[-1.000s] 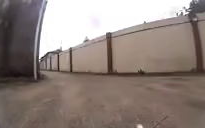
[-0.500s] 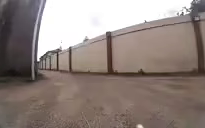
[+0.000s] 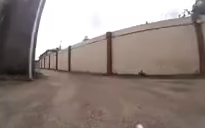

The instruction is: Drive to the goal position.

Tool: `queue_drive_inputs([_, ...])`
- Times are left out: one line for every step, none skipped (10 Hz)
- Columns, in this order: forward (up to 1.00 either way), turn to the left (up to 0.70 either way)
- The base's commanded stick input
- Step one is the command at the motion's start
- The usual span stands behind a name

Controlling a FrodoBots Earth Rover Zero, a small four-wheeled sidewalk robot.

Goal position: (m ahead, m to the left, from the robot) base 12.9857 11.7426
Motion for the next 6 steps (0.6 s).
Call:
queue_drive_inputs([0.3, 0.0])
queue_drive_inputs([0.3, 0.0])
queue_drive_inputs([0.3, 0.0])
queue_drive_inputs([0.3, 0.0])
queue_drive_inputs([0.3, 0.0])
queue_drive_inputs([0.3, 0.0])
